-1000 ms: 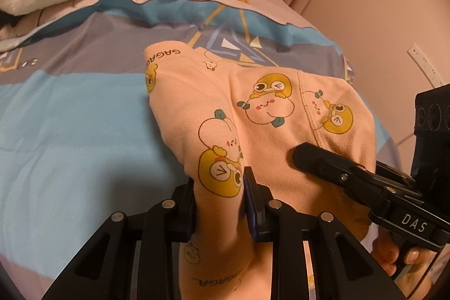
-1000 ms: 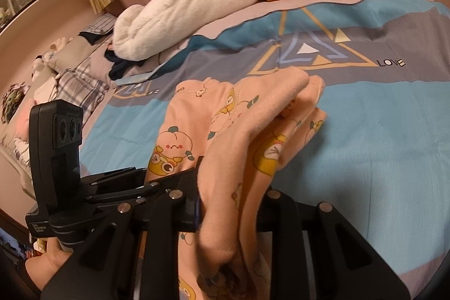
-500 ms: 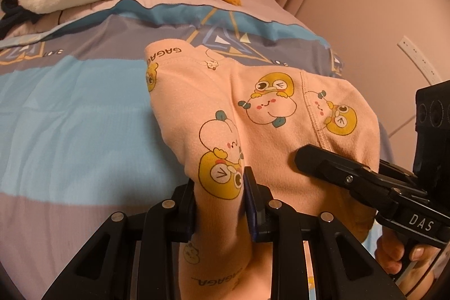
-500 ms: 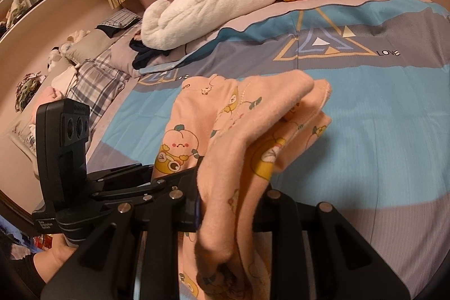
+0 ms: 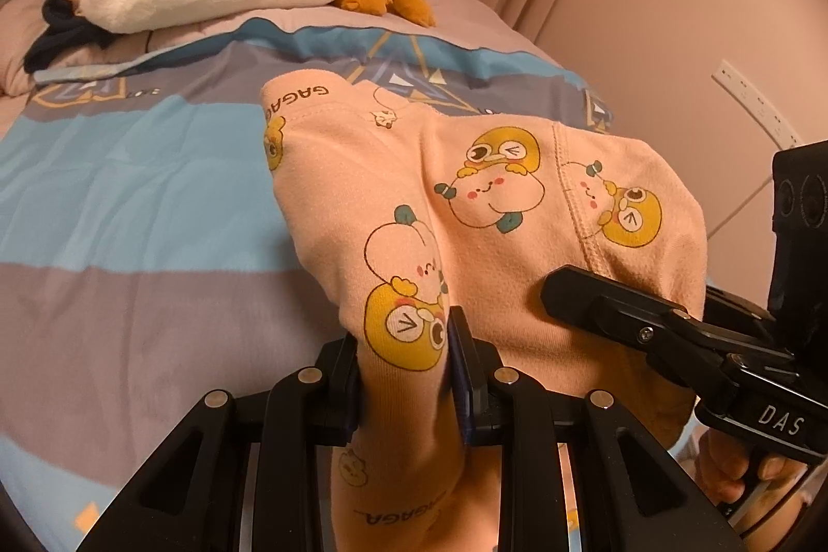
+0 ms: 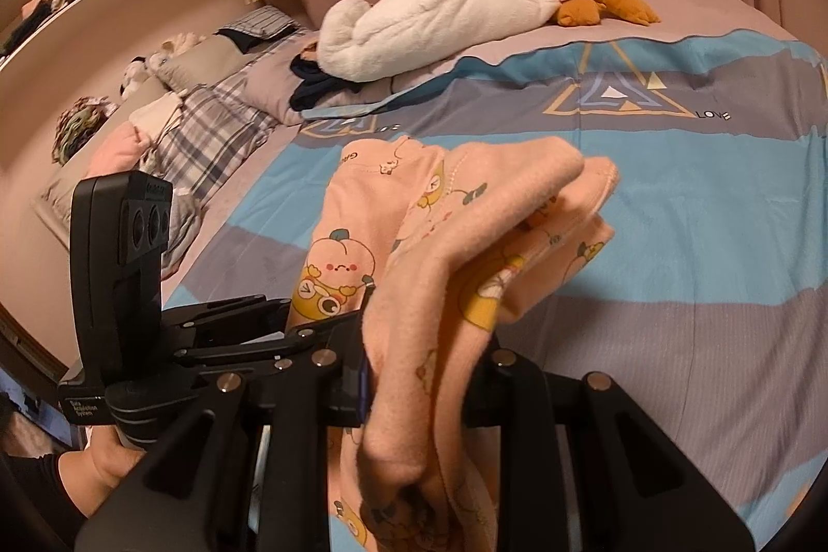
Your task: Fold small clothes
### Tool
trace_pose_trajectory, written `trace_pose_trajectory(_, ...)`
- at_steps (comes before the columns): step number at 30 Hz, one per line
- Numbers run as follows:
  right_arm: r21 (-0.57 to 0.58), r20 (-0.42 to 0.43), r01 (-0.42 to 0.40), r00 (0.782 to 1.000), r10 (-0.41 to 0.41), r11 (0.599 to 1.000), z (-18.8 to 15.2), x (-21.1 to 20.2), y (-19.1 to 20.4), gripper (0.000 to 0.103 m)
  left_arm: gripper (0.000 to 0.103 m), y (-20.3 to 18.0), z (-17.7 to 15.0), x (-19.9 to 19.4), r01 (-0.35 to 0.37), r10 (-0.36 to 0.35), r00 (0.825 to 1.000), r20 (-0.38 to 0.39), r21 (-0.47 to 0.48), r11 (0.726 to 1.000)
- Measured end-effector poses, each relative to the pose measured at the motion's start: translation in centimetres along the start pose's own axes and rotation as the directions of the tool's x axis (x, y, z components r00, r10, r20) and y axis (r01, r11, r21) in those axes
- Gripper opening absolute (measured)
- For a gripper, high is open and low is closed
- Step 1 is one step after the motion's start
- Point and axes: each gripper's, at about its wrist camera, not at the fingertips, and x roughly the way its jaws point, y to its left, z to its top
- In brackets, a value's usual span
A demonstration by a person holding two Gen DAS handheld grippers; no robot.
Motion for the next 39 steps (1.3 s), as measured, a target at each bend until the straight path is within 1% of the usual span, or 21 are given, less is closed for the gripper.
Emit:
trace_pose_trajectory(12, -0.038, 0.018, -0.028, 0.999, 0.029, 0.999, -2.3, -3.0, 3.3, 0.024, 0.026, -0.7, -2.3, -3.5, -0.017, 0.017, 0.999, 0.03, -0.012, 1.0)
trace_pose_trajectory(22, -0.087, 0.021, -0.06, 0.998, 0.062, 0.994, -3.6, -4.3, 6.0, 0.024, 0.026, -0.4, -4.0, -6.3, -0.053, 0.054, 0.996, 0.068, -0.023, 0.998)
trace_pose_trajectory(28, -0.116, 0.023, -0.078, 0.996, 0.081, 0.99, -3.6, -4.5, 7.0, 0.024, 0.026, -0.3, -4.7, -7.6, -0.074, 0.077, 0.993, 0.094, -0.032, 0.997)
trace_pose_trajectory(39, -0.178, 0.037, -0.085, 0.995, 0.093, 0.98, -3.1, -5.0, 8.4, 0.024, 0.026, -0.6, -5.3, -9.3, -0.089, 0.096, 0.986, 0.14, -0.05, 0.995)
